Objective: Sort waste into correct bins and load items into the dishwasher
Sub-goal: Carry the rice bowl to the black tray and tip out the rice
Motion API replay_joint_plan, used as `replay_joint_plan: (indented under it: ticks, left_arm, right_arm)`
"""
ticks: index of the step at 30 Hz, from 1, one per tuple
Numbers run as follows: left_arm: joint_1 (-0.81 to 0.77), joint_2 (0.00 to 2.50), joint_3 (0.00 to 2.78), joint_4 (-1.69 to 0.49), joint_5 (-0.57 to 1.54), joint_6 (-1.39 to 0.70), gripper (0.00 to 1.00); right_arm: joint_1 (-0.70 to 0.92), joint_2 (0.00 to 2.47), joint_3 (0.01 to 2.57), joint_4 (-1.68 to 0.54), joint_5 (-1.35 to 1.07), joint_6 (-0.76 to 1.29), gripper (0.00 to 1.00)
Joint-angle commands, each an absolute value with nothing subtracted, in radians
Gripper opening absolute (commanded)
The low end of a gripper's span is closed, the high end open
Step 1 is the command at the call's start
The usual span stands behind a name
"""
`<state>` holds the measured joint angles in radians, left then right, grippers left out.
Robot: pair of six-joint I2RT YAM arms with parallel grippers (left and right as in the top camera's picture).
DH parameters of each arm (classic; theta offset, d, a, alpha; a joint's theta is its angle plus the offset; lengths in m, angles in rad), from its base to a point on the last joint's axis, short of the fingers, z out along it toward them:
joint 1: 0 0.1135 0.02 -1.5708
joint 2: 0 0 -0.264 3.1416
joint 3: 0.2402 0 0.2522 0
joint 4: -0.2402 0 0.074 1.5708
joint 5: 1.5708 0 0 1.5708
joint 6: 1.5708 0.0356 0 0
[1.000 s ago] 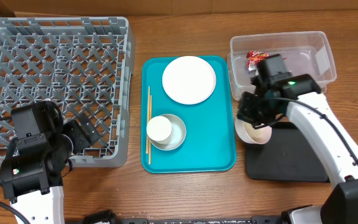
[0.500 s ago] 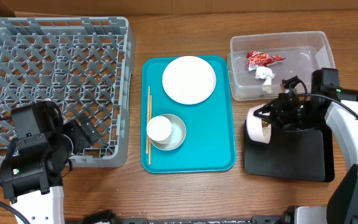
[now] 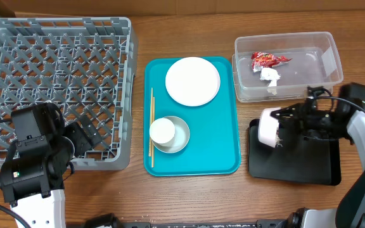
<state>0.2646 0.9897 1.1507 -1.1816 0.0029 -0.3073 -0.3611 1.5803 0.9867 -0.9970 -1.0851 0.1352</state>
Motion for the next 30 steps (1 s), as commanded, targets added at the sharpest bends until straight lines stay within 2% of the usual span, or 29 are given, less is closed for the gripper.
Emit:
replay_joint_plan:
  ticks: [1, 7, 14, 30]
  left_arm:
    - [0.272, 0.993, 1.164, -1.178, -0.003, -0.292, 1.00]
    - [0.272, 0.993, 1.164, -1.178, -0.003, -0.292, 1.00]
    - [0.272, 0.993, 1.164, -1.178, -0.003, -0.292, 1.00]
    - [0.272, 0.993, 1.164, -1.178, -0.003, -0.292, 1.00]
  right_arm:
    - [-0.423, 1.565, 0.960, -0.998, -1.205, 0.160, 0.04]
    - [-0.508, 1.565, 0.948, -1.022, -1.290, 0.160, 0.04]
    - [-0.534, 1.565, 0.948, -1.039, -1.444, 0.161, 0.04]
    - [-0.534, 1.565, 0.948, -1.189, -1.472, 0.161, 0.04]
